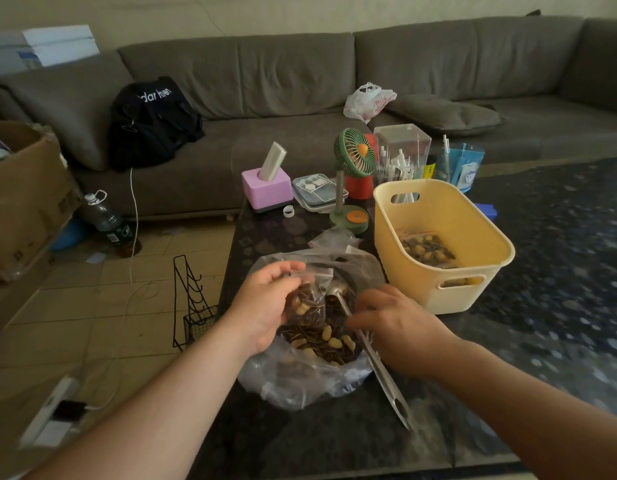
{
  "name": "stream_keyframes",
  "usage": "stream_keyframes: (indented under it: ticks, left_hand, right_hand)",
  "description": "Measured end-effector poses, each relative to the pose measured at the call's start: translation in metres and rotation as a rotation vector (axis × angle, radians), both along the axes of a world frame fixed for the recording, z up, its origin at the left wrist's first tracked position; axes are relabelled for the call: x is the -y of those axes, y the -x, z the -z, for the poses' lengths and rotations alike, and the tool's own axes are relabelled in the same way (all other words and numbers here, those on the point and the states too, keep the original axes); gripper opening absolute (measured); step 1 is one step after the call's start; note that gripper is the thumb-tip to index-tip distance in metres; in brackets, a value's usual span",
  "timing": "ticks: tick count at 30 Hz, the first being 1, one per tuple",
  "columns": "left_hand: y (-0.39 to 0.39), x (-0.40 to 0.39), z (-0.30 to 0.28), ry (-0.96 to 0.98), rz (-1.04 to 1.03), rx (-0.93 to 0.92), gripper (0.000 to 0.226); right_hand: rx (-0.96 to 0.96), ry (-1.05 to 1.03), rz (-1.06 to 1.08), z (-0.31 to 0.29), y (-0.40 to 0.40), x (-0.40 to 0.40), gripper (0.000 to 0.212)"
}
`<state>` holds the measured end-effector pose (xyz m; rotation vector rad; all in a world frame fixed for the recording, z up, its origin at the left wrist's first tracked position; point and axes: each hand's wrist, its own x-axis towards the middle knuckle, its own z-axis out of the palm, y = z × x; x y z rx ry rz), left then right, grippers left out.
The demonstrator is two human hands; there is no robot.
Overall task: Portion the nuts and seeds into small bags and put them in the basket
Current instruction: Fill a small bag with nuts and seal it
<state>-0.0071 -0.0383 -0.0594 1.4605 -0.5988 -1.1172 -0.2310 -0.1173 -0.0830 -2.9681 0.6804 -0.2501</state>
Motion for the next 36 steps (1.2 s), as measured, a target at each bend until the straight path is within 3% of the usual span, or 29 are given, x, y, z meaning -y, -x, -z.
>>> stream_keyframes:
  ticks: [2,6,9,13,18,22,30,36]
  left_hand:
    - [0.005,0.0,-0.003,0.033,0.017,-0.057,0.022]
    - [0.014,0.002,-0.011,0.108,0.056,-0.178,0.023]
    - [0.02,0.002,-0.015,0.168,0.083,-0.248,0.025]
    - [0.021,-0.003,-0.015,0.205,0.191,-0.256,0.039]
    - [0.019,-0.008,-0.011,0.13,0.225,-0.201,0.021]
    - [0.016,-0.009,-0.012,0.143,0.181,-0.214,0.03]
    - [0.009,-0.017,-0.012,0.185,0.238,-0.215,0.046]
    - [0.007,-0.016,-0.012,0.167,0.221,-0.235,0.044]
  right_hand:
    - [0.225,-0.124,0.152,-0.009,-0.007,-0.001,0.041]
    - [0.445,-0.726,0.399,-0.028,-0.026,-0.007,0.054]
    - [0.608,-1.008,0.405,-0.03,-0.035,-0.012,0.027]
    - [0.738,-1.018,0.452,-0.033,-0.04,-0.012,0.009]
    - [0.724,-1.086,0.363,-0.037,-0.041,-0.016,0.023]
    - [0.729,-1.286,0.31,-0.037,-0.043,-0.015,0.042]
    - [0.774,-1.305,0.363,-0.035,-0.049,-0.012,0.033]
    - [0.845,-1.533,0.329,-0.044,-0.05,-0.011,0.035]
